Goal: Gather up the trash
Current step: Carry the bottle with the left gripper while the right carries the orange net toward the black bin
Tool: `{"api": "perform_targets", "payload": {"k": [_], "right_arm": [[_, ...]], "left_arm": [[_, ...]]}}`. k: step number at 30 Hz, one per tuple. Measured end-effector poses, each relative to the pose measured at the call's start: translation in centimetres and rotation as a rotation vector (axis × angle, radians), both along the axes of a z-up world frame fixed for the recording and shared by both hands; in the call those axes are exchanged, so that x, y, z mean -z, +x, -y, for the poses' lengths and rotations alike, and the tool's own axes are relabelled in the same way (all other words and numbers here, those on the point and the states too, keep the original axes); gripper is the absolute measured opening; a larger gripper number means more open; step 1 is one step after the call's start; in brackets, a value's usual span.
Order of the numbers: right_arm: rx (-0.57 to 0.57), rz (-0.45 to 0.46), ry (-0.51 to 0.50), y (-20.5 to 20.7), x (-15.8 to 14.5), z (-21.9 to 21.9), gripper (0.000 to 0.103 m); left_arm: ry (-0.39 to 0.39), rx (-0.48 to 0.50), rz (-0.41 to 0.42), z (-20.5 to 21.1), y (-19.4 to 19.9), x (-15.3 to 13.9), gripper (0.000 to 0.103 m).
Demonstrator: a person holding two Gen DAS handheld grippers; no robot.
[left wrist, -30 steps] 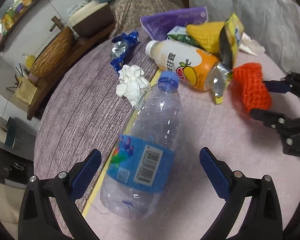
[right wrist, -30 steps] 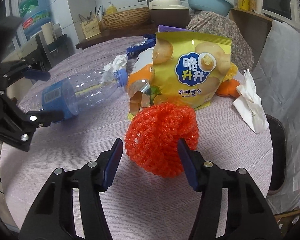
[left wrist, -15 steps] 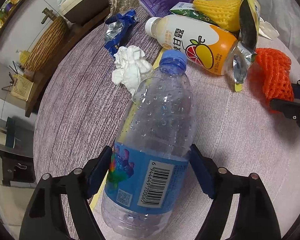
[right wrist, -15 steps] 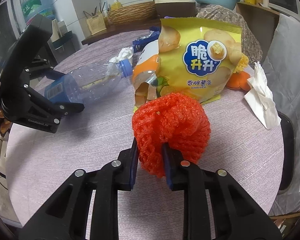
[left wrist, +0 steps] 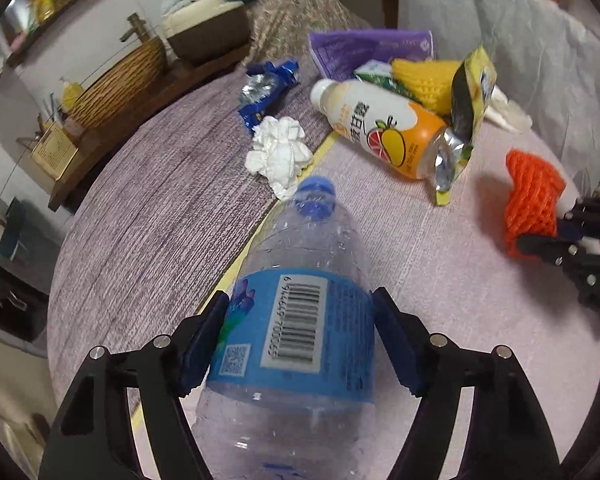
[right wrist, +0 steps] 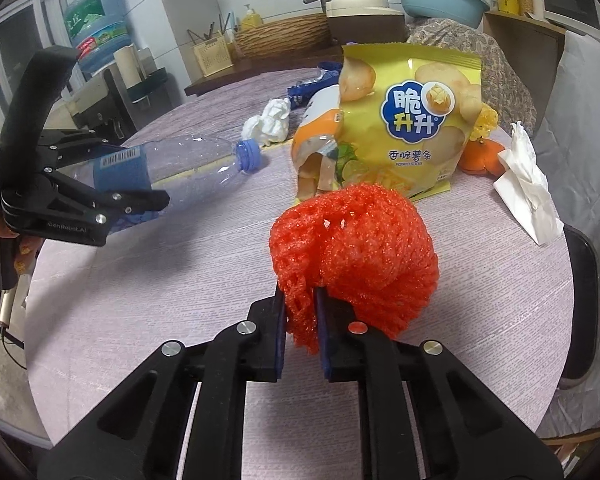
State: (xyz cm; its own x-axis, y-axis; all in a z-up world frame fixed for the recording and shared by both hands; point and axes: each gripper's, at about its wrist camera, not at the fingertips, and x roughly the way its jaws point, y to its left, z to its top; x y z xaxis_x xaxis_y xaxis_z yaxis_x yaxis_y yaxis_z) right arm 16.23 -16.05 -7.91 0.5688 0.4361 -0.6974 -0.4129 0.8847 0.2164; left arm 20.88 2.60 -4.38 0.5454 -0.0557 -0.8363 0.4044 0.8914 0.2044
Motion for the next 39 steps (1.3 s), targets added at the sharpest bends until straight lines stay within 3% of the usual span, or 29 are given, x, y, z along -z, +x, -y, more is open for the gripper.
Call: {"api": "perform_targets", "payload": {"k": [5,10,15,23,29,33,39], "right_arm": [[-0.035,0.029,0.043,-2.1,-0.5,0.5,0.013],[-0.058,0.046,0.082,-4.1,-0.7,1.2,0.013],[-0.044,0.094,0.113,-5.8,-1.7,3.0,0.013],[0.090,0.200,0.177,-6.8,-4.1,9.6,0.013],[0.285,0.233,0.176,-5.6,-4.5,16.5,0.013],[0.408,0.179,0.181,-2.9,-2.4,21.2,0.013],[0.500,0.030,0.157,3.6,3.9,26.3,0.013]], "left_arm": [[-0.139,-0.021,0.041,-0.7,-2.6,-1.2,0.071],[-0.220,-0.026,0.100,0.2,-5.1,-1.9,0.071],[-0.276,0.027,0.142,2.6,-7.0,-3.2,0.071],[-0.399,0.165,0.176,8.7,-7.8,-6.0,0.071],[-0.454,0.262,0.177,14.3,-7.0,-6.7,0.071],[-0.473,0.295,0.156,17.8,-5.9,-6.2,0.071],[-0.494,0.335,0.120,22.2,-3.8,-5.7,0.071]]}}
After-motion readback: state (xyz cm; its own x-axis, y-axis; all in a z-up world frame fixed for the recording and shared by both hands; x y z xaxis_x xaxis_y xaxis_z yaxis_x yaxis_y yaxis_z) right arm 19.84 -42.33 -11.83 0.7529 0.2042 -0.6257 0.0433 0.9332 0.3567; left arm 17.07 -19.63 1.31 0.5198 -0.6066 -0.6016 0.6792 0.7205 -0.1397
